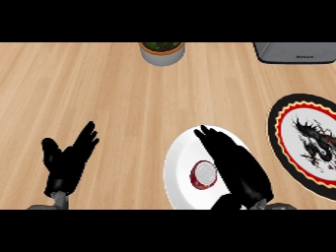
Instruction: Pick the can from the plate and place it in the plate
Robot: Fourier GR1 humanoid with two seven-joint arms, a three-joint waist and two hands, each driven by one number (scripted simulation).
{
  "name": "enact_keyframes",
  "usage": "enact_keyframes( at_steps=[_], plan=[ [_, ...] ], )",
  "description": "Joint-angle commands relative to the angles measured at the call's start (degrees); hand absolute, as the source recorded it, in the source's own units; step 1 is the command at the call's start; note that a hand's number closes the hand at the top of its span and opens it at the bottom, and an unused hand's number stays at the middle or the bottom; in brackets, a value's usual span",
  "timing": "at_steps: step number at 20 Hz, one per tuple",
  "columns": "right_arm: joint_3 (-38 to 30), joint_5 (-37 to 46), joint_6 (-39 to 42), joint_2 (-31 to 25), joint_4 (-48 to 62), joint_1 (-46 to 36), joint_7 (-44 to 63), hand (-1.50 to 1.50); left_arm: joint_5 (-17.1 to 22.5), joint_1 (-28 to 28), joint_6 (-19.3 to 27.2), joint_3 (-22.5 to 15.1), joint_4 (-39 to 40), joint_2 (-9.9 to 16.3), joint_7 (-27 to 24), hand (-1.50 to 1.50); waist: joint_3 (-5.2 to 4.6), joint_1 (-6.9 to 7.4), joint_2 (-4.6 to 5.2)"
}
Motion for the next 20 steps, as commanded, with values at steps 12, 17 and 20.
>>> enact_keyframes(
  at_steps=[12,17,20],
  plan=[
    [2.9,8.2,1.2,4.4,15.6,-2.5,-8.3,1.5,-1.2,2.5,-1.7,1.4,-4.8,-0.6,3.2,0.0,-0.03,0.29,0.03],
    [0.9,12.5,-0.2,4.9,14.7,-2.7,-10.9,1.5,-2.8,-2.1,-0.8,2.7,-0.1,-3.1,2.3,0.0,-0.03,-0.06,0.04],
    [2.3,15.1,-3.2,4.8,14.5,-0.1,-12.4,1.5,-5.5,3.3,0.0,-0.9,-5.1,-4.4,2.3,0.0,-0.02,0.03,-0.01]
  ],
)
